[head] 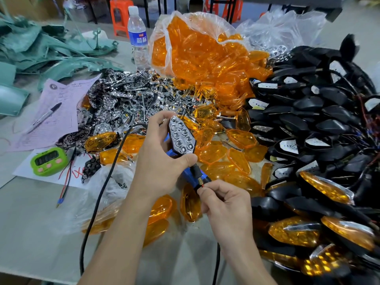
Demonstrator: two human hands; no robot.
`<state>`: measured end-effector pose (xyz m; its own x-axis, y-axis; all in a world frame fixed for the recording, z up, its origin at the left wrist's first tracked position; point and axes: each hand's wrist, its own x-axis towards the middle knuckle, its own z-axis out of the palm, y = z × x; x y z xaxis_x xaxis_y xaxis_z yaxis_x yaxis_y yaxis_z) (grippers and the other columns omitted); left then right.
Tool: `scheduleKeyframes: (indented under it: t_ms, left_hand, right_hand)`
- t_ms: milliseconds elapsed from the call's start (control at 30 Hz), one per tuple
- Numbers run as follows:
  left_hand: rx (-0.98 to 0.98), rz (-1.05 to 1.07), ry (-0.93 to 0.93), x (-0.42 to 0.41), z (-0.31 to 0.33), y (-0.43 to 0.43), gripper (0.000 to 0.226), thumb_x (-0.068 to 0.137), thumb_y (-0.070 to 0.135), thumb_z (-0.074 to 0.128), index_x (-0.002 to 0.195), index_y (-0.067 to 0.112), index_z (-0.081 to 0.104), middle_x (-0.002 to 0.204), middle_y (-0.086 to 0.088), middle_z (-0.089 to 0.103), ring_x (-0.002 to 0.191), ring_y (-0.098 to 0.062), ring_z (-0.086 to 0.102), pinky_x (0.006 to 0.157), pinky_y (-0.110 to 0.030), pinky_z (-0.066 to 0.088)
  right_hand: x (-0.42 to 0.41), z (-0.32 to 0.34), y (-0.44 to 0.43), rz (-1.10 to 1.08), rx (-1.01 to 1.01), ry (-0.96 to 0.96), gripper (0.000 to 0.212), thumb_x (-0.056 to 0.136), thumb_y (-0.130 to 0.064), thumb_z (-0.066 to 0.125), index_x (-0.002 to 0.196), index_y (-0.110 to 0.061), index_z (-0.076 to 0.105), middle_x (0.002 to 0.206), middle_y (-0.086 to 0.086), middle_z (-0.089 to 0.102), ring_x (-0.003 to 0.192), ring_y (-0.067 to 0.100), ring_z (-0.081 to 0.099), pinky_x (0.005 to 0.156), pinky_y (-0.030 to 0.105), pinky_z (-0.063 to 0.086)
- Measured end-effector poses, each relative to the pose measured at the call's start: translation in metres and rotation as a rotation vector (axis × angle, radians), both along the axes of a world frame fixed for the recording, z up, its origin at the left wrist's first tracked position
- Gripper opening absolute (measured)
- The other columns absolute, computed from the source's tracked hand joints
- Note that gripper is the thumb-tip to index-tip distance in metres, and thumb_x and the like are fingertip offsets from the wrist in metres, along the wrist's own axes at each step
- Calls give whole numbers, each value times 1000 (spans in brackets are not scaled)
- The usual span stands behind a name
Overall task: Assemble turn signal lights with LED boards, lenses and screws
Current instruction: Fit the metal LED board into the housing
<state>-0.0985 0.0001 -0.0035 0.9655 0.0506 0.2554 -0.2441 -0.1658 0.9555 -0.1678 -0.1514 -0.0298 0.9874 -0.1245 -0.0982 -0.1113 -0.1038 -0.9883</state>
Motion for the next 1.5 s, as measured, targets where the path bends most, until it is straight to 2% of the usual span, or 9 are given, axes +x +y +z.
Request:
scheduleKeyframes:
  t_ms: [133, 233, 433, 533, 667, 767, 1000, 1267, 1500]
  left_hand:
    - [-85, -50, -5, 3, -2, 2, 86, 66, 2, 83, 132, 44, 47, 124, 11, 66, 108, -18, 71, 84, -32, 60]
    - [-122, -76, -8, 6, -4, 4, 85, 69, -1, 83, 134, 40, 46, 118, 7, 68, 103, -20, 72, 84, -37, 61]
    - [-218, -143, -8, 9, -7, 4, 87, 68, -12, 78, 132, 35, 45, 131, 4, 65, 110, -24, 70, 83, -46, 63]
    - [-234, -155, -14, 9, -6, 2, 87, 65, -14, 76, 129, 36, 44, 136, 4, 63, 116, -26, 69, 84, -55, 62]
    - [-185, -142, -50, 8, -6, -1, 85, 68, -11, 76, 130, 35, 42, 136, 13, 59, 109, -14, 68, 84, -47, 63]
    - [-169, -126, -61, 7, -6, -2, 83, 69, -12, 75, 132, 29, 41, 143, 18, 52, 121, 3, 60, 88, -39, 62]
    - [-184, -161, -39, 6, -3, 0, 86, 68, -13, 77, 132, 33, 44, 130, 13, 61, 104, -16, 68, 84, -43, 63]
    - [-164, -176, -25, 6, 2, -1, 88, 66, -15, 76, 137, 25, 43, 124, 2, 63, 100, -14, 66, 81, -36, 59]
    - [-147, -155, -16, 4, 4, -2, 87, 66, -10, 78, 132, 36, 46, 130, 10, 65, 104, -14, 68, 83, -37, 60]
  right_hand:
    - [1, 2, 2, -23, 1, -6, 25, 91, -8, 72, 72, -23, 75, 53, 2, 59, 48, 8, 47, 53, 18, 44]
    - [2, 3, 5, -40, -12, -1, 25, 90, -9, 72, 69, -23, 75, 52, 2, 61, 47, 8, 47, 53, 18, 46]
    - [3, 3, 4, -32, 18, 29, 25, 88, -7, 70, 66, -20, 73, 48, -1, 56, 44, 8, 45, 52, 19, 51]
    - [4, 0, 3, -35, 148, 85, 25, 86, -2, 70, 67, -18, 74, 48, 2, 52, 43, 11, 41, 45, 21, 42]
    - [5, -4, 5, -33, 244, 121, 25, 84, -1, 71, 66, -17, 74, 49, 1, 49, 43, 12, 38, 43, 19, 34]
    - [4, -4, 6, -20, 269, 113, 19, 83, -5, 72, 67, -16, 73, 49, 2, 48, 43, 12, 38, 42, 18, 33]
    - [2, 0, 8, -47, 199, 91, 25, 92, -5, 71, 75, -23, 78, 54, 4, 58, 46, 11, 45, 46, 18, 38]
    - [-2, 3, 10, -62, 242, 128, 15, 95, -5, 70, 85, -14, 76, 58, 7, 64, 43, 9, 47, 42, 18, 38]
    - [-3, 2, 10, -58, 235, 116, 18, 94, -5, 70, 81, -16, 76, 58, 6, 64, 44, 10, 47, 43, 18, 39]
